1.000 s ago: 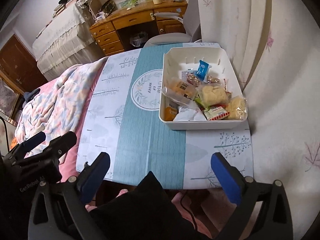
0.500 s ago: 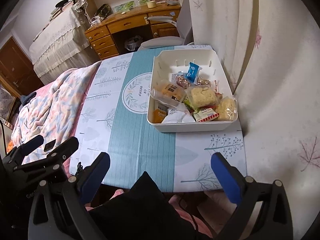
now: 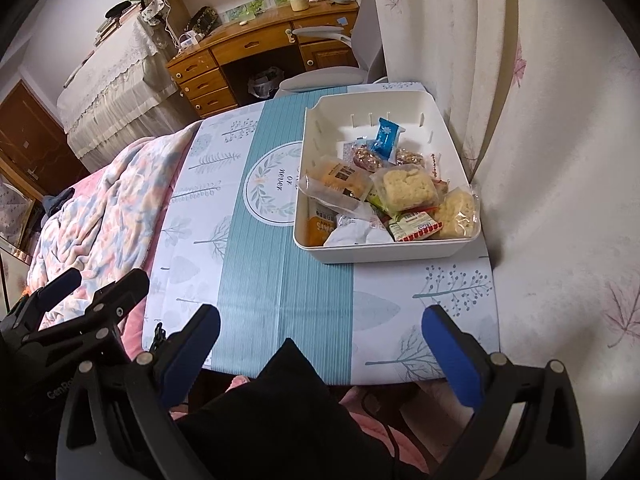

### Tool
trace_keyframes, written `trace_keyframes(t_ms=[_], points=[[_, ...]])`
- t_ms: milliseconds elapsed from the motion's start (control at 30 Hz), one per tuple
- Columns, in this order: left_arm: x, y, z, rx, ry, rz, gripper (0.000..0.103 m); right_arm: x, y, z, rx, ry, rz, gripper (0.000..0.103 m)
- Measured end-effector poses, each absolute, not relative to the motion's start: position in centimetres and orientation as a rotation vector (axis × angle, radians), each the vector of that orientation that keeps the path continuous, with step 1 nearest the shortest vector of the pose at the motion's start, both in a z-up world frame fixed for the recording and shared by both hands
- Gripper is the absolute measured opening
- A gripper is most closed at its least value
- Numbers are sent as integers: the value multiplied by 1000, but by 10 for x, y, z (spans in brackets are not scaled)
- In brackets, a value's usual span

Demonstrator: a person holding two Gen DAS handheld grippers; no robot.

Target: Organize snacks

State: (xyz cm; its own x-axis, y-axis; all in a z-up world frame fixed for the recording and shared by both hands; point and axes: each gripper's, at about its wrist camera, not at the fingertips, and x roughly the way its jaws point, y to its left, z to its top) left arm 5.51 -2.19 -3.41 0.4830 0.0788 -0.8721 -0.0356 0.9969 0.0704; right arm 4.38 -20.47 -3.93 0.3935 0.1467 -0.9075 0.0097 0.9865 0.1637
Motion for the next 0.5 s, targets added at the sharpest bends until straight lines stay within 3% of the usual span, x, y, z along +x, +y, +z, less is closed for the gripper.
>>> trace_keyframes(t_ms=[500], points=[[63,-26,-32,49,1059,60,102,46,-204,-42,172,1187,70,102]])
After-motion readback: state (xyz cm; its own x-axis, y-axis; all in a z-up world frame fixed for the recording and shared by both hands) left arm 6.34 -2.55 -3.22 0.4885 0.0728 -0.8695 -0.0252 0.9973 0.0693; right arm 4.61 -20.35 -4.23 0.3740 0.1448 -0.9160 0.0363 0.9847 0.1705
